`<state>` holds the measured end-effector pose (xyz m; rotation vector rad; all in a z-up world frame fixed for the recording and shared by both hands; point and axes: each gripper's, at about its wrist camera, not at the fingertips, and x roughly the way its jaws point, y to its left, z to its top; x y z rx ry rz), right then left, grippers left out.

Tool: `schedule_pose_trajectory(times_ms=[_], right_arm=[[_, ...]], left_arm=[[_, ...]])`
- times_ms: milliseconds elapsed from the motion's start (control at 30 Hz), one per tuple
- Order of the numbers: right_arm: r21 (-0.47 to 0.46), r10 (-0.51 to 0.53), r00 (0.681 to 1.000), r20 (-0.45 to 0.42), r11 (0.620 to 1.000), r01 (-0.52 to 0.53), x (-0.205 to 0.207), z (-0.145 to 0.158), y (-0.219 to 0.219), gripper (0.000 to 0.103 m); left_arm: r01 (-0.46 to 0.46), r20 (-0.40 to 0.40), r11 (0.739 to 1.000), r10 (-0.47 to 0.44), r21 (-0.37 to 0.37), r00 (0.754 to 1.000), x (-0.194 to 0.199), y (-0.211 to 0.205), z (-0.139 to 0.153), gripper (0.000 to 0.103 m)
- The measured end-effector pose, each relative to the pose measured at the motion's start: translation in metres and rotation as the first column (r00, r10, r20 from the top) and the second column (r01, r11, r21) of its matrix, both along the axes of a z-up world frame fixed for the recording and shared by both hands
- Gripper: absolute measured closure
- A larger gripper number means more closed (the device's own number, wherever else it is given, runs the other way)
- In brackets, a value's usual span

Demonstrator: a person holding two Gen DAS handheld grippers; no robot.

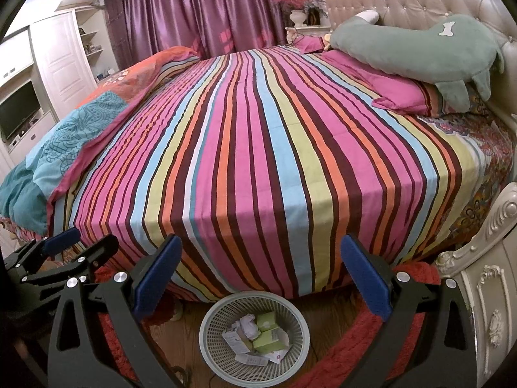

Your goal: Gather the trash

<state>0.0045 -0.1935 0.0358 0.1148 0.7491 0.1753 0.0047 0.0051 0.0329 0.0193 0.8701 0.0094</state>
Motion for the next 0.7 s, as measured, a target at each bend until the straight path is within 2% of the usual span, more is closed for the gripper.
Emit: schedule_pose_trajectory(times_ms=[133, 200, 233, 333, 467, 600, 700], right_arm=[[0.000, 0.000, 1.000, 0.001, 1.000, 0.000, 0.0002, 0.0004, -0.0003, 0.009], [0.001, 0.001, 1.000, -0.001, 1.000, -0.001, 0.0004, 0.0002, -0.0004, 0.009], [0.001, -0.001, 1.000, -0.002, 1.000, 0.001, -0.0014, -0.0008, 0.0000, 0.009], [0.005, -0.004, 1.000, -0.009, 1.000, 0.004, -0.0043, -0.0031, 0.0007, 0.009], [0.010, -0.009, 1.000, -0.012, 1.000, 0.009, -0.0063, -0.0046, 0.0010, 0.009], [0.011, -0.009, 1.000, -0.013, 1.000, 0.010, -0.0080, -0.0045, 0.0027, 0.009], [0.012, -0.011, 1.000, -0.015, 1.000, 0.011, -0.0070, -0.0033, 0.0020, 0.009]], left_arm=[[-0.007, -0.005, 1.000, 0.007, 0.028, 1.000, 0.0014, -0.0021, -0.0006, 0.025], [-0.012, 0.004, 0.998, 0.012, 0.061, 1.000, 0.0003, -0.0055, -0.0005, 0.014], [-0.012, 0.016, 0.998, 0.011, 0.064, 1.000, -0.0015, -0.0065, 0.0000, 0.014], [-0.001, 0.014, 0.999, 0.000, 0.047, 1.000, -0.0022, -0.0061, 0.0000, 0.014], [-0.019, 0.021, 0.998, 0.018, 0.061, 1.000, -0.0029, -0.0032, 0.0002, 0.014], [-0.014, -0.012, 1.000, 0.014, 0.012, 1.000, 0.0008, 0.0016, -0.0021, 0.014], [-0.019, -0.014, 1.000, 0.019, 0.025, 1.000, 0.0013, 0.0020, -0.0035, 0.014]])
